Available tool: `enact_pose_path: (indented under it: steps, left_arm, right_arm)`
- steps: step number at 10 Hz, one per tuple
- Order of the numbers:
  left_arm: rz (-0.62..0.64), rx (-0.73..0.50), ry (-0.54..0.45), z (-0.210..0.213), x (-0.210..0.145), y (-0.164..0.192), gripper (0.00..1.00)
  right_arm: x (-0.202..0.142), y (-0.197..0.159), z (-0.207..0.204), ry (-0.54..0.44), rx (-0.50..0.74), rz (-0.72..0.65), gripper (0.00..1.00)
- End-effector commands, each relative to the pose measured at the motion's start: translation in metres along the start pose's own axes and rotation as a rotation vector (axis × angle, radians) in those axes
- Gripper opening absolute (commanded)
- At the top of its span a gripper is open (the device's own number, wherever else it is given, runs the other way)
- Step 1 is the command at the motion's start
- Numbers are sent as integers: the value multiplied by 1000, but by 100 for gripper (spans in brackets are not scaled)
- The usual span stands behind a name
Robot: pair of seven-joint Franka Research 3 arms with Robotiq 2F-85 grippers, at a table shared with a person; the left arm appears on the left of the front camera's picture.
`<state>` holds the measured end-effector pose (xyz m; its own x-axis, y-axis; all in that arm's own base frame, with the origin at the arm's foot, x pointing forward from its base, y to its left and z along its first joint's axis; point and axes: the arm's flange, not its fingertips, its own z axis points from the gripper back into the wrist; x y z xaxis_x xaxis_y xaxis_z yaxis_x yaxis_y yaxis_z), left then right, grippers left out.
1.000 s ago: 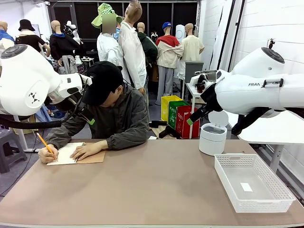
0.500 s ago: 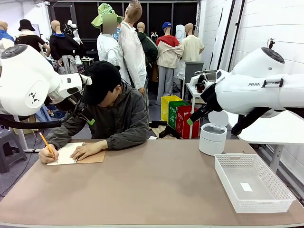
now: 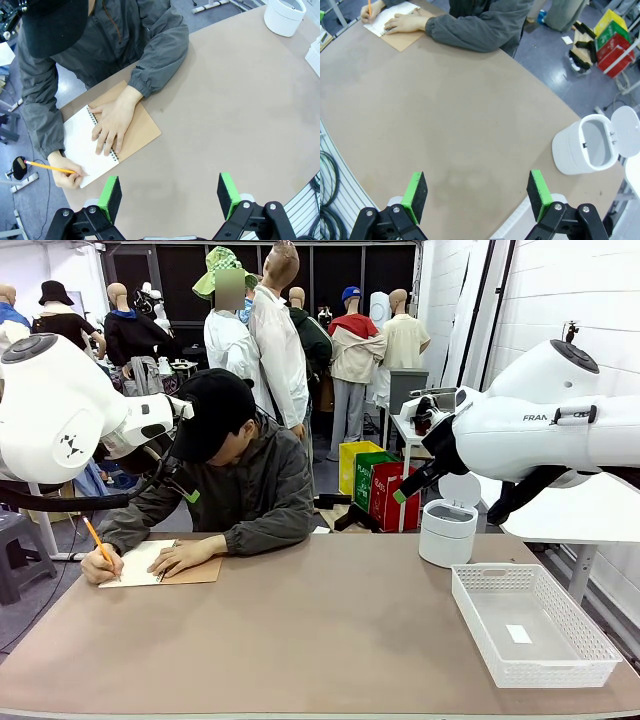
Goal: Sort the paper based on its condition.
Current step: If a person hands you a paper, place it in the Organizing basket , and if it's crumpled, put it in the Trash can.
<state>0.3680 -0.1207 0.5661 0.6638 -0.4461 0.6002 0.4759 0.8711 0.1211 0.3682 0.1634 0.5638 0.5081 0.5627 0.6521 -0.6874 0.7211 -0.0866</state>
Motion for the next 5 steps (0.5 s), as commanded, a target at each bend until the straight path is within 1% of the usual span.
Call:
enact_pose_path:
  steps: [1, 5]
  left_arm:
    - [1, -2, 6, 1, 1, 1, 100]
    - [1, -2, 6, 1, 1, 1, 100]
  right_arm:
    - [0, -1, 0, 4, -6, 1, 100]
    - [0, -1, 0, 4, -6, 1, 100]
